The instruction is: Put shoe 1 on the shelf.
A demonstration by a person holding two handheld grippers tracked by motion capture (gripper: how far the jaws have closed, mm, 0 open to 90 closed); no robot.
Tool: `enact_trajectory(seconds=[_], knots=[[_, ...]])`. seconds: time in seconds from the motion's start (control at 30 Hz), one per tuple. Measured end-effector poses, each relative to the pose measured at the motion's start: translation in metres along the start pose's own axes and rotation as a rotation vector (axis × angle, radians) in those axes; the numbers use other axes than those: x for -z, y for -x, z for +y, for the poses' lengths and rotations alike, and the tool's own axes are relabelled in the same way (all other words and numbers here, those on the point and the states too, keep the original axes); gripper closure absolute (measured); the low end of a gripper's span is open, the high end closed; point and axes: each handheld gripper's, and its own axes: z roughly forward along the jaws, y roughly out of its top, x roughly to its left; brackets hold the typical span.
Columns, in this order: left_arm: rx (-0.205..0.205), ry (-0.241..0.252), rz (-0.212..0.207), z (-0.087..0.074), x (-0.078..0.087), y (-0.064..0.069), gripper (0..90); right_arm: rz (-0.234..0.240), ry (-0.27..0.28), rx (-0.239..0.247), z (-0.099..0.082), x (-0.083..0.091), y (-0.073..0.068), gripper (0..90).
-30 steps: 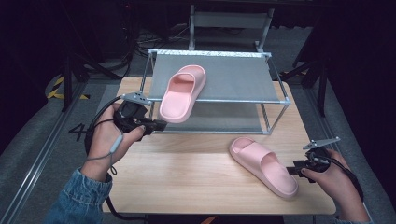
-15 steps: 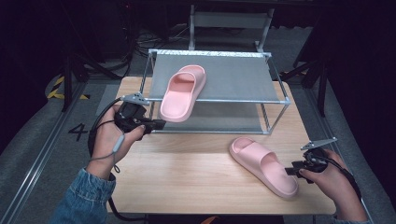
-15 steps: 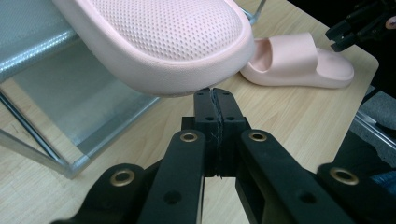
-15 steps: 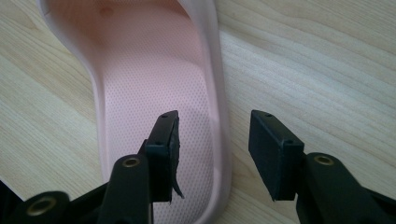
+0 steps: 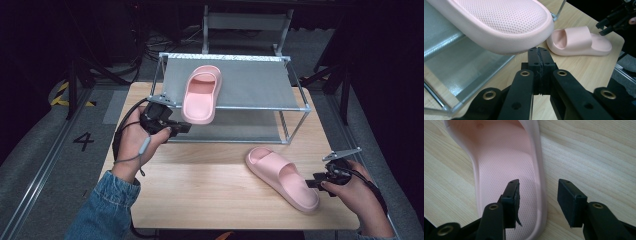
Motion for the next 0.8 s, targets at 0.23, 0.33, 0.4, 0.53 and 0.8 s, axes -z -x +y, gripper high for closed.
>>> enact_trajectory(seconds=[0.23, 0.33, 0.4, 0.53, 0.8], knots=[[-0.002, 0.028, -0.006, 0.009, -0.019, -0.005, 90.0, 0.0, 0.005, -0.003, 0.0, 0.0, 0.0, 53.3], [-0.011, 0.046, -0.001, 0.014, -0.028, -0.007, 89.1, -0.001, 0.004, -0.001, 0.0, 0.0, 0.001, 53.1], [-0.007, 0.054, 0.004, 0.017, -0.032, -0.01, 86.9, 0.0, 0.004, -0.002, 0.0, 0.0, 0.001, 53.0], [0.003, 0.061, 0.006, 0.022, -0.038, -0.015, 85.9, -0.002, 0.005, -0.004, -0.001, 0.001, 0.002, 52.7], [0.053, 0.089, 0.003, 0.031, -0.047, -0.023, 70.4, -0.005, 0.013, -0.011, -0.002, 0.001, 0.002, 51.6]])
